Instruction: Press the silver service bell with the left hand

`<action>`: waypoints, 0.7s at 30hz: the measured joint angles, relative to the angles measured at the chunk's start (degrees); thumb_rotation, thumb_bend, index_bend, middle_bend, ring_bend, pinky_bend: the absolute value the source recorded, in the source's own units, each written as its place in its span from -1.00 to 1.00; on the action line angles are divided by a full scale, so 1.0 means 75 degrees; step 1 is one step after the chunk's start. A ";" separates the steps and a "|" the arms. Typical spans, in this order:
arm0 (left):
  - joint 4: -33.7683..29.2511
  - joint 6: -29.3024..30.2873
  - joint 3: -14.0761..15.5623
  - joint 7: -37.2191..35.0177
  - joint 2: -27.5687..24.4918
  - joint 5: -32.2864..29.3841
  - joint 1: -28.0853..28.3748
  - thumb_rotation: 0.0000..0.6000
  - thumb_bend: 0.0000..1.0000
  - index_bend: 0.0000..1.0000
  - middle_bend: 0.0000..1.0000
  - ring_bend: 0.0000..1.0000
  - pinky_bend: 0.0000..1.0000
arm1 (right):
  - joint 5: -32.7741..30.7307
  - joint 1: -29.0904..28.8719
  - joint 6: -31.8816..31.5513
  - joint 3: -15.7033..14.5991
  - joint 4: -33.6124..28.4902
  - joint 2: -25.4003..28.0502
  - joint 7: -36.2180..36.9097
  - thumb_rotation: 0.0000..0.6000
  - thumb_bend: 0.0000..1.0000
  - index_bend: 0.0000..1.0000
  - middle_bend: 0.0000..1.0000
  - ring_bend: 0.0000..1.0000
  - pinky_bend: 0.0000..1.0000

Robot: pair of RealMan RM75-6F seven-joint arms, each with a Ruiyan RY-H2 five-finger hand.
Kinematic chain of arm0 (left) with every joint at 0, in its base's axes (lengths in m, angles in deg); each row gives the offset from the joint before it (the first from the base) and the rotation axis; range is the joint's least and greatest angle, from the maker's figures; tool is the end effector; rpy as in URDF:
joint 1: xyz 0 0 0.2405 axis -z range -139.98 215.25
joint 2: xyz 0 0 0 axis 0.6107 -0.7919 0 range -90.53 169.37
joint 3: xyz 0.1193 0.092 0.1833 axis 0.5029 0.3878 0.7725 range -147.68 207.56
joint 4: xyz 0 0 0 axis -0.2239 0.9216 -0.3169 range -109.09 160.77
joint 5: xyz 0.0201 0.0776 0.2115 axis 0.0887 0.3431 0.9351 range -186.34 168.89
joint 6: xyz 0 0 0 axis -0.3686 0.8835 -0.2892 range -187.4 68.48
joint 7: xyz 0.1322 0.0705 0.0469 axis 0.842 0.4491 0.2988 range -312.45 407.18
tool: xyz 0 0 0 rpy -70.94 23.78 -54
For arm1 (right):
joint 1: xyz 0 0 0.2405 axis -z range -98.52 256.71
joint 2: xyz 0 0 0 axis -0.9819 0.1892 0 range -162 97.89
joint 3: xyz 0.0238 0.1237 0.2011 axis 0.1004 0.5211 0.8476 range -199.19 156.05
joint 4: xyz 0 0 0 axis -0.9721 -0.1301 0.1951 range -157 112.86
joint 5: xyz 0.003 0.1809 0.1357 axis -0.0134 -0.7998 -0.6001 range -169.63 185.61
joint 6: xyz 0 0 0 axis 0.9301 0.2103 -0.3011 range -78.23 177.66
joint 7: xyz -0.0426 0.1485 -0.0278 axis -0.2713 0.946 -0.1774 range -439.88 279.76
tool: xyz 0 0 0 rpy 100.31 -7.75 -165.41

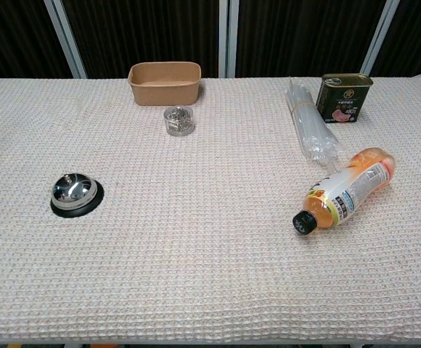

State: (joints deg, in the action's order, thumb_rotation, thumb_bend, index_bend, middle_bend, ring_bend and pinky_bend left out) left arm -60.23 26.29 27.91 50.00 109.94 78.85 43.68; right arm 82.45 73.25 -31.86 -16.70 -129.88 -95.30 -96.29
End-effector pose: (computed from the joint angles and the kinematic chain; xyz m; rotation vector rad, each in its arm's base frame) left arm -0.3033 0.1977 0.1094 -1.4321 -0.8479 -0.9007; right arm -0.2668 -0.1984 0.1198 1.3167 -1.0067 0.7766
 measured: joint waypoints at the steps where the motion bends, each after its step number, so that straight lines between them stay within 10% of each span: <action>1: -0.0001 0.0001 0.0001 0.0004 0.0002 0.0001 0.0000 -0.57 -1.00 -1.00 -1.00 -1.00 -1.00 | 0.0001 0.0001 0.0002 -0.0002 -0.0001 0.0002 0.0000 1.00 -0.68 -1.00 -1.00 -1.00 -1.00; 21: 0.0365 -0.0621 -0.0008 -0.0330 0.0336 0.0471 0.0668 -0.47 -1.00 -1.00 -1.00 -1.00 -1.00 | -0.0113 0.0004 -0.0001 0.0039 0.0018 0.0000 0.0017 1.00 -0.68 -1.00 -1.00 -1.00 -1.00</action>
State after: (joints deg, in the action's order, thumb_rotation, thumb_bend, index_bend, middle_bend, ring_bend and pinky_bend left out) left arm -57.49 21.63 27.85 47.53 112.46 82.38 48.69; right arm 81.60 73.28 -31.86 -16.41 -129.74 -95.30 -96.16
